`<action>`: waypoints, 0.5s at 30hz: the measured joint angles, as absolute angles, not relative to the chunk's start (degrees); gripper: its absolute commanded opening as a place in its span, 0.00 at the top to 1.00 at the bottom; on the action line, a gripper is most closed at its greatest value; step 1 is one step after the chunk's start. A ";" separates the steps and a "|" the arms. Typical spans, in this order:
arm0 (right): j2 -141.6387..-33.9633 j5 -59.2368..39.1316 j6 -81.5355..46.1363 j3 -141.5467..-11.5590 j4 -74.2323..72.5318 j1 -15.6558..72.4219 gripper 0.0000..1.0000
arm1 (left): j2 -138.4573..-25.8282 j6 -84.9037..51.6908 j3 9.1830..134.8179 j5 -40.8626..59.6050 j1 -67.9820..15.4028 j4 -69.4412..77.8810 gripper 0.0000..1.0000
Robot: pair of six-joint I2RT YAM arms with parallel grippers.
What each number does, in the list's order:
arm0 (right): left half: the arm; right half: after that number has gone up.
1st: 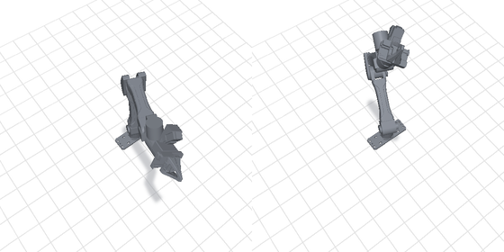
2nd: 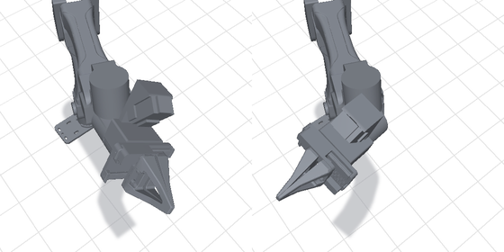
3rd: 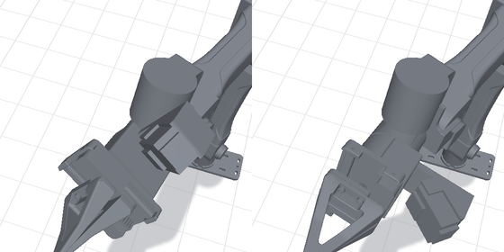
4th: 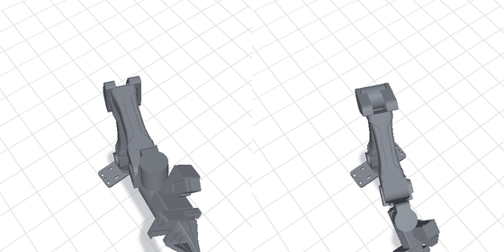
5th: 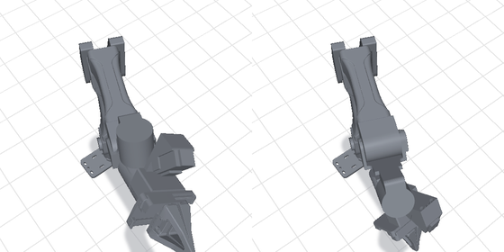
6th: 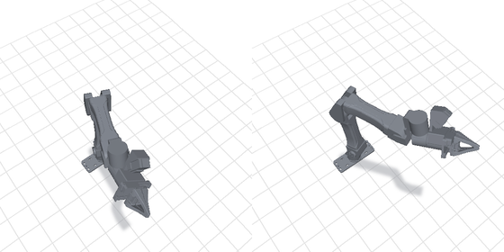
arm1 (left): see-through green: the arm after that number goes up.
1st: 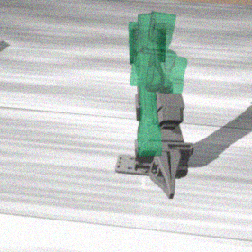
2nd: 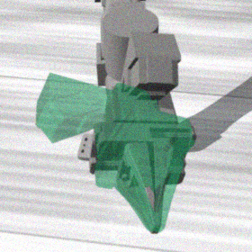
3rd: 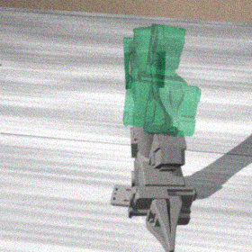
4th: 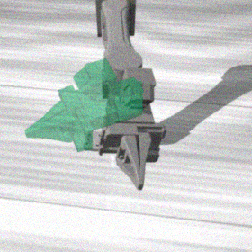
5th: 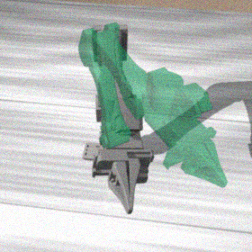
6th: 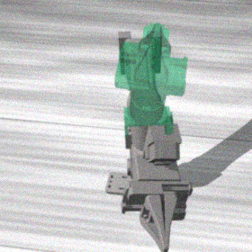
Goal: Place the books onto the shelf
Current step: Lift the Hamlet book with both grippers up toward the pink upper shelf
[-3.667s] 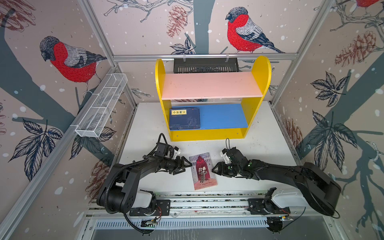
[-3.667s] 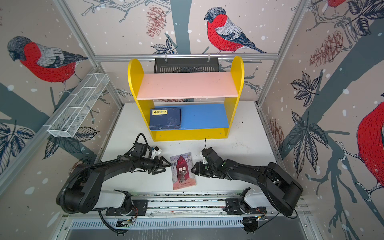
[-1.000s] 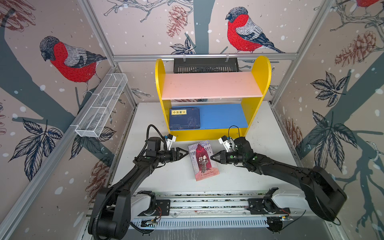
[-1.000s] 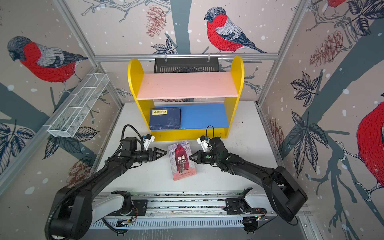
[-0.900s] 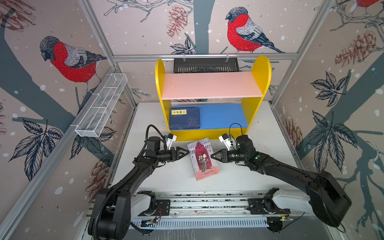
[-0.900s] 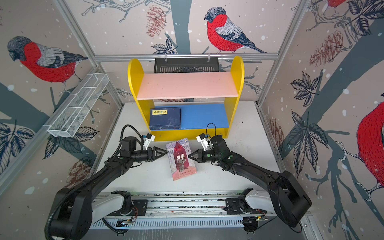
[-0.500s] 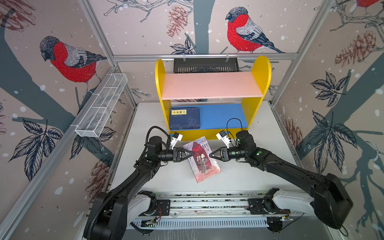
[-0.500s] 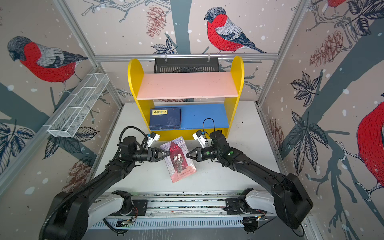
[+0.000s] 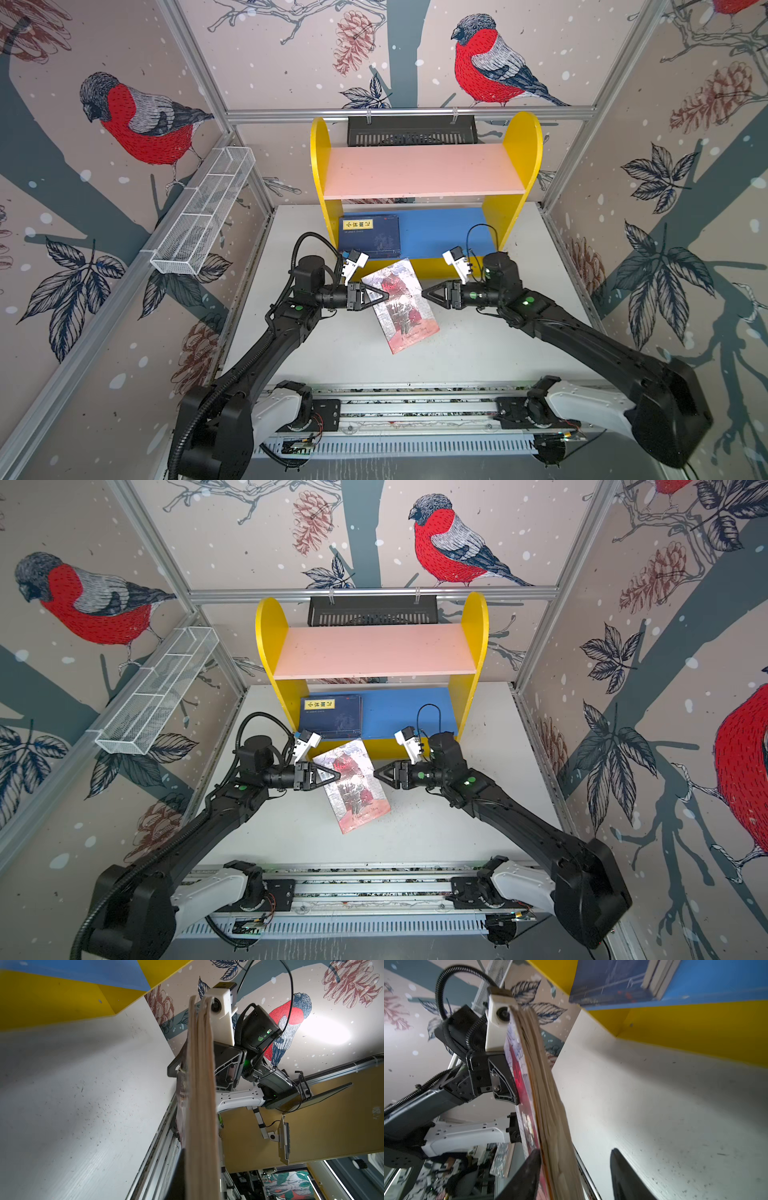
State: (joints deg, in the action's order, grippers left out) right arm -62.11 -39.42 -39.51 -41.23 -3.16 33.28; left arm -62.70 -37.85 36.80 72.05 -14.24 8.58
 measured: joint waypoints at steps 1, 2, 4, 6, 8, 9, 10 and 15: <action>-59.48 -38.39 -40.21 -40.23 -3.77 32.38 0.34 | -62.70 -36.07 38.22 71.83 -14.24 6.63 1.00; -56.07 -37.04 -41.34 -39.00 -4.19 31.44 0.33 | -62.65 -34.22 39.70 71.77 -14.24 4.89 1.00; -50.28 -34.87 -42.81 -36.93 -6.24 30.72 0.33 | -62.30 -31.33 42.22 71.75 -14.24 2.04 1.00; -44.84 -33.74 -45.06 -34.72 -8.23 30.72 0.38 | -61.71 -29.71 44.84 71.75 -14.24 0.14 1.00; -41.17 -32.56 -46.76 -33.71 -9.47 30.74 0.37 | -60.97 -29.56 47.24 71.75 -14.24 0.27 1.00; -39.97 -32.14 -46.76 -33.50 -9.82 30.79 0.35 | -60.60 -29.65 48.16 71.72 -14.24 1.13 1.00; -38.57 -31.55 -47.00 -33.19 -10.63 30.85 0.34 | -60.38 -30.35 49.10 71.72 -14.24 2.24 1.00; -36.16 -30.24 -49.91 -31.79 -18.06 34.00 0.28 | -60.69 -40.21 56.38 69.87 -14.17 12.82 1.00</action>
State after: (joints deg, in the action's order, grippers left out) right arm -36.16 -30.24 -49.91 -31.79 -18.06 34.00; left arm -60.69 -40.21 56.38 69.87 -14.17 12.82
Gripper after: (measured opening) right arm 0.717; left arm 0.090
